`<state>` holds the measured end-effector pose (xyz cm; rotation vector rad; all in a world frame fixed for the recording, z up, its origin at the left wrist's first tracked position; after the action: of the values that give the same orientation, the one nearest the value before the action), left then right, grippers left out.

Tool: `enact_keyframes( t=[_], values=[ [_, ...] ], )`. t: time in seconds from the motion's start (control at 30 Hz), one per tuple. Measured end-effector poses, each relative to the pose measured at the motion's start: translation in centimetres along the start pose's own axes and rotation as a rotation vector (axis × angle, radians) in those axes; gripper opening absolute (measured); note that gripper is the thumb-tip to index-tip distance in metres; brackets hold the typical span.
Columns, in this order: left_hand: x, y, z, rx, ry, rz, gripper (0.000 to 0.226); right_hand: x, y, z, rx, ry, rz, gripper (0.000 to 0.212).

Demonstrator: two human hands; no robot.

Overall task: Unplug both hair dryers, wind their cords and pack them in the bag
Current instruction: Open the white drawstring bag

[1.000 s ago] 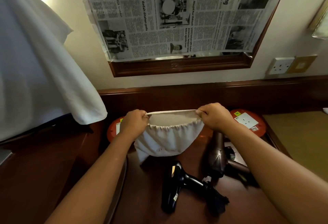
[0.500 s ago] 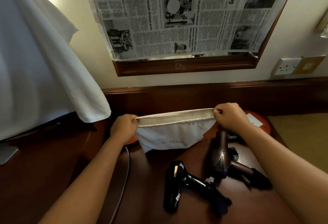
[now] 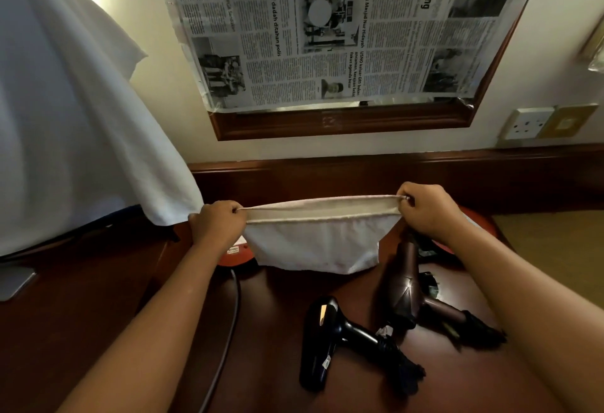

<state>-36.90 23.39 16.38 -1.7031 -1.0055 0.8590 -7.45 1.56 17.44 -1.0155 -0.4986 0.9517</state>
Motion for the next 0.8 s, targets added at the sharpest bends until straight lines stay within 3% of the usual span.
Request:
enact_keyframes(
  t=[0.27, 0.43, 0.53, 0.6, 0.67, 0.8],
  values=[
    [0.0, -0.4, 0.4, 0.002, 0.13, -0.098, 0.015, 0.7, -1.2, 0.2, 0.152, 0.001, -0.137, 0.015],
    [0.1, 1.2, 0.1, -0.032, 0.124, -0.017, 0.016, 1.2, -1.0, 1.0, 0.432, 0.09, -0.144, 0.006],
    [-0.8, 2.5, -3.3, -0.019, 0.223, 0.07, 0.048, 1.5, -0.7, 2.7, 0.518, 0.047, -0.114, 0.006],
    [-1.9, 3.1, -7.5, -0.127, 0.384, 0.096, 0.055, 1.7, -0.2, 4.0, 0.513, 0.017, -0.087, 0.007],
    [-2.5, 3.9, -11.4, -0.163, 0.502, 0.112, 0.051, 1.8, 0.2, 5.1, 0.506, 0.004, -0.064, 0.007],
    [-2.6, 4.5, -15.0, -0.209, 0.544, 0.064, 0.028, 1.4, 0.9, 6.2, 0.466, -0.012, -0.043, 0.008]
  ],
)
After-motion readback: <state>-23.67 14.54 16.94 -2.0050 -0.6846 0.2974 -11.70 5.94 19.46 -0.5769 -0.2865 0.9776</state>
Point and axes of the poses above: each hand's wrist, its own x-axis towards the middle knuckle, its own y-axis out of the palm, z = x × y, the point moved 5 cm from there along x, towards the middle knuckle, and after that the axes turned 8 degrees about z, right-handed, at the moved point
